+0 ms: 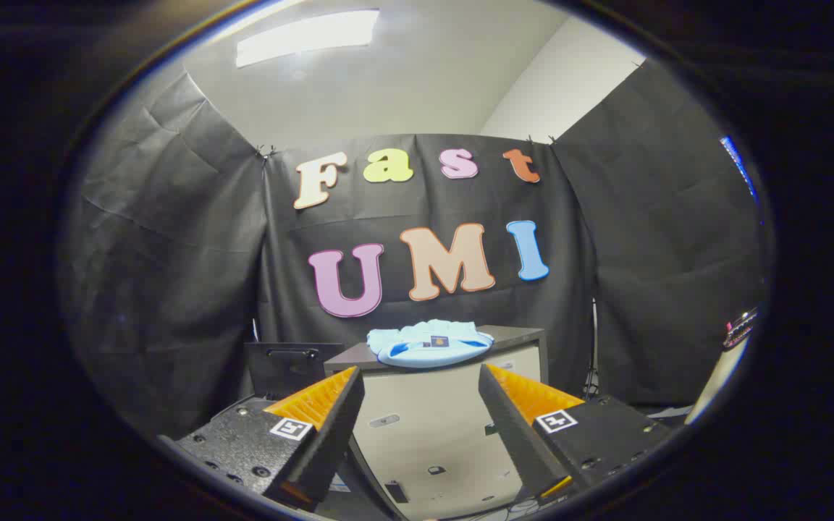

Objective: Put the clothes into the washing machine and then close the washing machine lid.

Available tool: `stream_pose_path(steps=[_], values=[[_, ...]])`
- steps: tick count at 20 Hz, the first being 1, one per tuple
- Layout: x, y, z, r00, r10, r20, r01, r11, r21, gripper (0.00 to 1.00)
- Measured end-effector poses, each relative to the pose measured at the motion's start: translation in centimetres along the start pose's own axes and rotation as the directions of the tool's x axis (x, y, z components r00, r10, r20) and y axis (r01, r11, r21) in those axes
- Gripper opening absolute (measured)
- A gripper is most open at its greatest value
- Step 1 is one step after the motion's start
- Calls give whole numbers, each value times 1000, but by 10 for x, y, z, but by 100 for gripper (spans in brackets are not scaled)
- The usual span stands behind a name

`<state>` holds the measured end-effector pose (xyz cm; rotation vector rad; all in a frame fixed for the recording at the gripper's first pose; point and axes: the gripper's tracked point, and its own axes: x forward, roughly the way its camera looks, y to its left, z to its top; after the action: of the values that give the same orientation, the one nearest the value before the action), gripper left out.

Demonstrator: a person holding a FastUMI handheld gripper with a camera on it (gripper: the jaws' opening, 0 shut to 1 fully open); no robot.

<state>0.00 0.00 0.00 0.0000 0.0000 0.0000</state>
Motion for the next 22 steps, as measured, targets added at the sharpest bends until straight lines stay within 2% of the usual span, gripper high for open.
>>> stream_pose_path(steps=[14, 22], values=[[3, -10, -12, 999, -29, -27, 29, 1000, -1, 96], [18, -13, -32, 994, -43, -96, 41, 999, -13, 96]])
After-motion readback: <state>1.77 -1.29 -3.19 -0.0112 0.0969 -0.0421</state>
